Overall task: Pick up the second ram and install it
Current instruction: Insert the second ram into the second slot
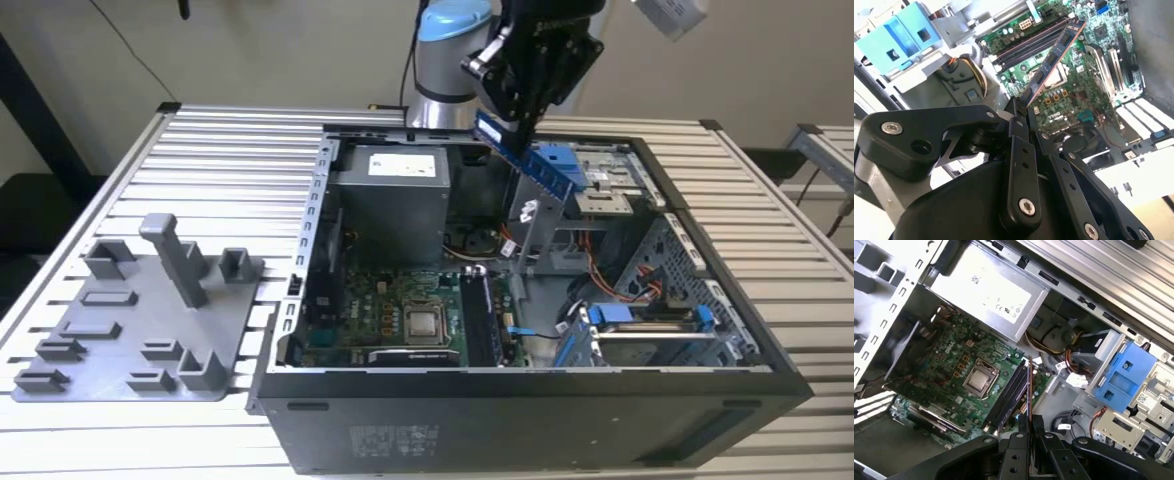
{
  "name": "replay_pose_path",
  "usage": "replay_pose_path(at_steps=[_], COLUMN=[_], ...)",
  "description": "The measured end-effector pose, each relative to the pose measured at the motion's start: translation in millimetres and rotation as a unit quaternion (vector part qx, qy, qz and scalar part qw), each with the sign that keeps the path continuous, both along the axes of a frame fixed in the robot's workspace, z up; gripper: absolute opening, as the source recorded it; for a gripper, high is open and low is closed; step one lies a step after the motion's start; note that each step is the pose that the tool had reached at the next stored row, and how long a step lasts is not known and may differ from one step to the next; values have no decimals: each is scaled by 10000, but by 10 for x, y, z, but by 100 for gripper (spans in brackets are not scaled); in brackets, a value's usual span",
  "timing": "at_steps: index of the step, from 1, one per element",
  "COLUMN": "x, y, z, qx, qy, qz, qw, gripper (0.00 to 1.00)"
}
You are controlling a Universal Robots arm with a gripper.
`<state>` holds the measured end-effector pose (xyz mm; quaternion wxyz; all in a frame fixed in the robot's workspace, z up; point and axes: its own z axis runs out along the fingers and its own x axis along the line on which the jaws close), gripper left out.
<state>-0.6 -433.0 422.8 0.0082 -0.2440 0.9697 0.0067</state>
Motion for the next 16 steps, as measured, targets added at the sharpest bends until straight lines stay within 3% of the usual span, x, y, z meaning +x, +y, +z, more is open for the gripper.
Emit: replay_pose_path(at_steps=[4, 9, 16], x=[0, 0, 0], y=[0, 0, 0], z=[-5, -10, -19], qx=[0, 0, 0], qy=[0, 0, 0], qz=[-288, -589, -1003], qw=[9996, 9983, 9950], gripper=[14, 14, 14])
